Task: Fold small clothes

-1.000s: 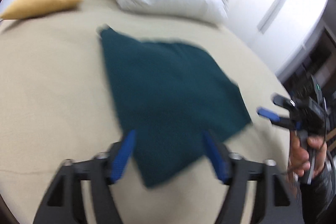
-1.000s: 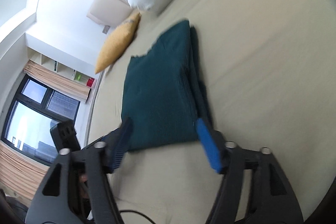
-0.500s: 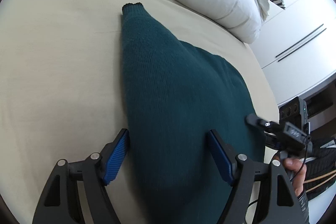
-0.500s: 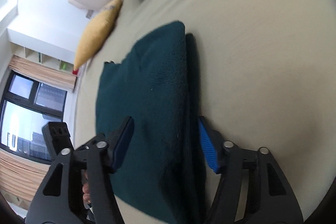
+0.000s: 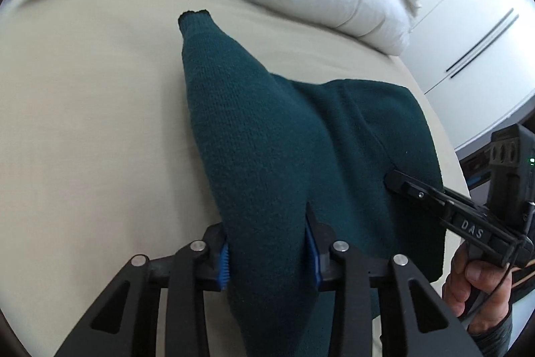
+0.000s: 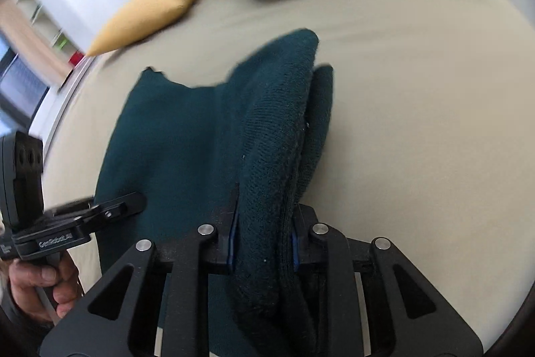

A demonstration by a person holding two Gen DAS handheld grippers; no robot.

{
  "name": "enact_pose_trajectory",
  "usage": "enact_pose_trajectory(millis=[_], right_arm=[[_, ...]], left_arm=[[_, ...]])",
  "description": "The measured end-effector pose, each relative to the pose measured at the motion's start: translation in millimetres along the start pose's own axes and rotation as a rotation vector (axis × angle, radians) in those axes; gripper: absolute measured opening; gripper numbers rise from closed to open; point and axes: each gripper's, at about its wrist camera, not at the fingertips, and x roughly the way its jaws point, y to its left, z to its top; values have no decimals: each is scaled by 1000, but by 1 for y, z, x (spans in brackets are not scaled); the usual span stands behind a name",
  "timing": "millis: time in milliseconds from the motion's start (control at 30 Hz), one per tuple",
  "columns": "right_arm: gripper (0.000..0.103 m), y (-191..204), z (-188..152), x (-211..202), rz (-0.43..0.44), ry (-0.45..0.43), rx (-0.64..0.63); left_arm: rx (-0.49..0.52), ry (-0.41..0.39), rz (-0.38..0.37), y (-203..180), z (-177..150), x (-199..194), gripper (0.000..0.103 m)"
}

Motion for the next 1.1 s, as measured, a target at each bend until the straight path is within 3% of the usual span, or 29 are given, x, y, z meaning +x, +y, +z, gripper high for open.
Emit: enact_pose_trajectory(millis=[67, 367, 633, 833, 967, 1033, 1100], right_arm=[[21, 30, -11, -20, -6, -31, -60], [21, 150, -73, -84, 164, -69, -177], [21, 226, -96, -87, 215, -58, -226], [21, 218, -107, -70, 255, -15, -175], [21, 196, -113, -24, 296, 44, -85], [21, 180, -123, 1, 301, 84, -33], [23, 156, -130, 31, 301, 135, 76]], left_arm=[[21, -22, 14, 4, -13, -29, 38], [66, -95, 88, 47, -81, -148, 38], [1, -139, 115, 83, -102, -182, 38], [-8, -119, 113, 99, -116, -162, 38], [-59, -53, 129, 128, -123, -121, 39], [-108, -25, 127, 145, -129, -103, 46], [-144, -46, 75, 157, -133, -100, 52]])
